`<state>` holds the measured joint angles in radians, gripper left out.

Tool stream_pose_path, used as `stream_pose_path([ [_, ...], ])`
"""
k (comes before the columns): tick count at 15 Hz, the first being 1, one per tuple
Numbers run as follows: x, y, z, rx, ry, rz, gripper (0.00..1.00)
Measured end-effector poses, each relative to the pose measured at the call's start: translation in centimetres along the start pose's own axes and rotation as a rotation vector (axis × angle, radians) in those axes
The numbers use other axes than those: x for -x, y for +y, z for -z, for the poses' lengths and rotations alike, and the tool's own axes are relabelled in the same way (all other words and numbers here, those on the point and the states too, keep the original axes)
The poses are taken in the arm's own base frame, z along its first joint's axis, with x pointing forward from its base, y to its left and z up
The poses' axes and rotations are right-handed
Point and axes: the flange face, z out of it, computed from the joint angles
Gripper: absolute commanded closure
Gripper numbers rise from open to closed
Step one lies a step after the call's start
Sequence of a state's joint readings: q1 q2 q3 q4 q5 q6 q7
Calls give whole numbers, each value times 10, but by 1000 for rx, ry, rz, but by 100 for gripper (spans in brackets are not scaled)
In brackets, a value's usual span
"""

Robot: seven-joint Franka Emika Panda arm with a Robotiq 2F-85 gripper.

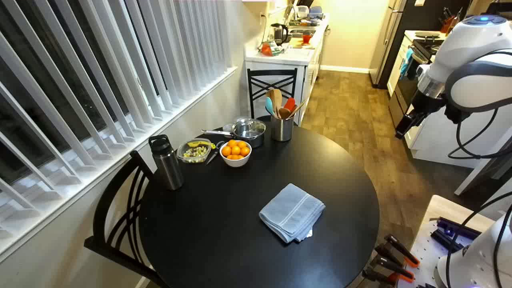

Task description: Unfold the blue towel at the center

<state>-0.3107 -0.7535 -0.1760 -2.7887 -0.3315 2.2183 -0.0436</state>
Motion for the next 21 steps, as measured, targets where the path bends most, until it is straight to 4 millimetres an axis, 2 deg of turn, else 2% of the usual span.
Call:
stream_pose_path([
  [6, 2, -2, -6, -3, -15, 4, 0],
  [7, -2, -6, -2, 6, -7, 17, 0],
  [8, -11, -19, 9, 26, 15, 44, 0],
  [11, -41, -91, 53, 136, 106, 161, 0],
  [13, -52, -149, 78, 214, 162, 247, 0],
  [15, -57, -206, 95, 281, 204, 321, 0],
  [18, -62, -285, 101, 309, 221, 419, 0],
  [21, -65, -358, 89, 272, 179, 486, 0],
])
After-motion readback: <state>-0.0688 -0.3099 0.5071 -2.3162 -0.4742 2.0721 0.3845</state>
